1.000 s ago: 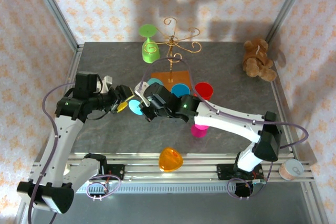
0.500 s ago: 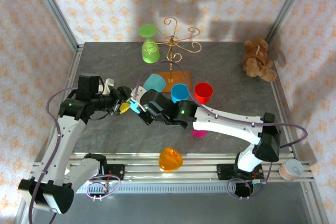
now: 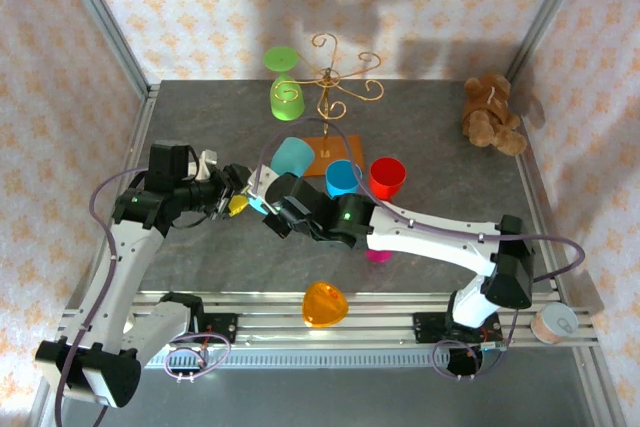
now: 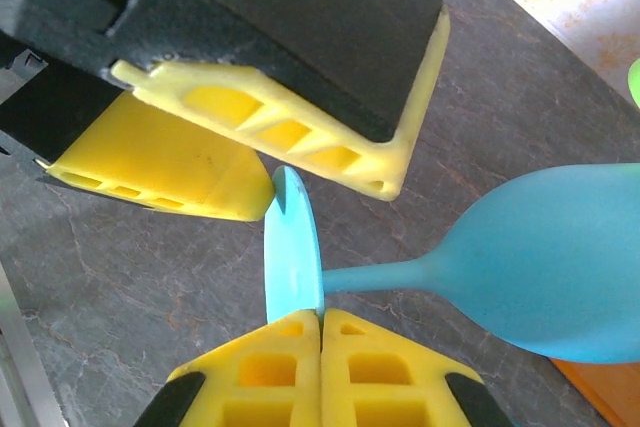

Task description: Take the wine glass off the wine glass rack

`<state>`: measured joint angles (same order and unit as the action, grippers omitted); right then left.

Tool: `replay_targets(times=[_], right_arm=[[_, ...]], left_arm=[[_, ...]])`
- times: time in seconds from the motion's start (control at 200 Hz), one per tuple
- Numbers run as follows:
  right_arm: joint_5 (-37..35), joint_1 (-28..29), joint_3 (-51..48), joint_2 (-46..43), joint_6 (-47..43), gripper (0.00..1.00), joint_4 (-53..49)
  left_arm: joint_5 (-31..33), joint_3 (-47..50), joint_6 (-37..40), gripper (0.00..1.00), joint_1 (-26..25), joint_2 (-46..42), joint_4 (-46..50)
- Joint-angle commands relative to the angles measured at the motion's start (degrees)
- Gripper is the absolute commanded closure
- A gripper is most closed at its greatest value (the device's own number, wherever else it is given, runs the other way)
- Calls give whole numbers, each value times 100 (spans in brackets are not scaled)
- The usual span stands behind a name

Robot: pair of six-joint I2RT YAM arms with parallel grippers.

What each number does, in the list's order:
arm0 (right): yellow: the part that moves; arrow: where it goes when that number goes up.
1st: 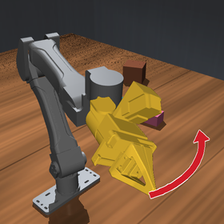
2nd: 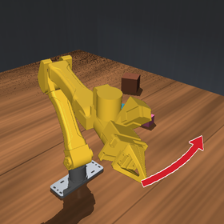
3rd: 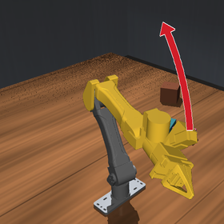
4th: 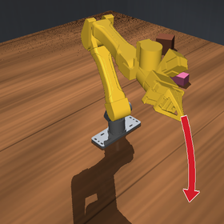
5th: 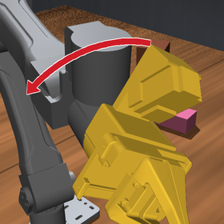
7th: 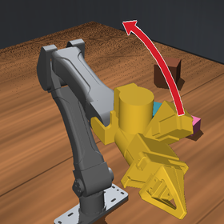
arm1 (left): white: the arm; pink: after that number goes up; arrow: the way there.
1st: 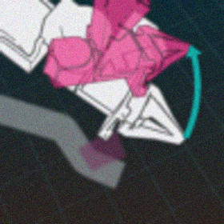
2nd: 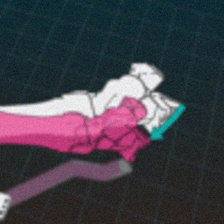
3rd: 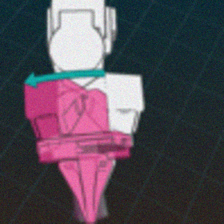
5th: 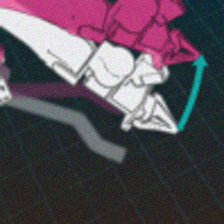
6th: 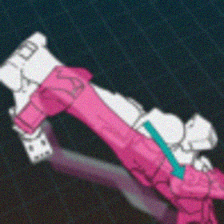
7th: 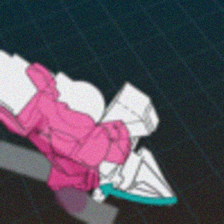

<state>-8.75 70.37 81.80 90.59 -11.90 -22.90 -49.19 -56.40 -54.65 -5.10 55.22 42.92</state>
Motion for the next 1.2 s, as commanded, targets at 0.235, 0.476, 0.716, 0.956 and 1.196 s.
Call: replay_targets(times=[0.235, 0.476, 0.716, 0.956, 1.196], right_arm=[[-288, 100, -2, 68, -267, 100, 224], [-320, 127, 68, 126, -348, 100, 205], [-328, 153, 135, 152, -419, 100, 196], [-346, 162, 196, 192, -494, 100, 198], [-335, 170, 231, 196, -535, 100, 198]], left_arm=[[-313, 169, -184, 47, 53, -117, -334], [-328, 171, -195, 50, 60, -73, -393], [-340, 224, -202, 53, 58, -47, -466], [-333, 306, -238, 56, 59, -47, -560], [-361, 359, -274, 65, 61, -20, -663]])
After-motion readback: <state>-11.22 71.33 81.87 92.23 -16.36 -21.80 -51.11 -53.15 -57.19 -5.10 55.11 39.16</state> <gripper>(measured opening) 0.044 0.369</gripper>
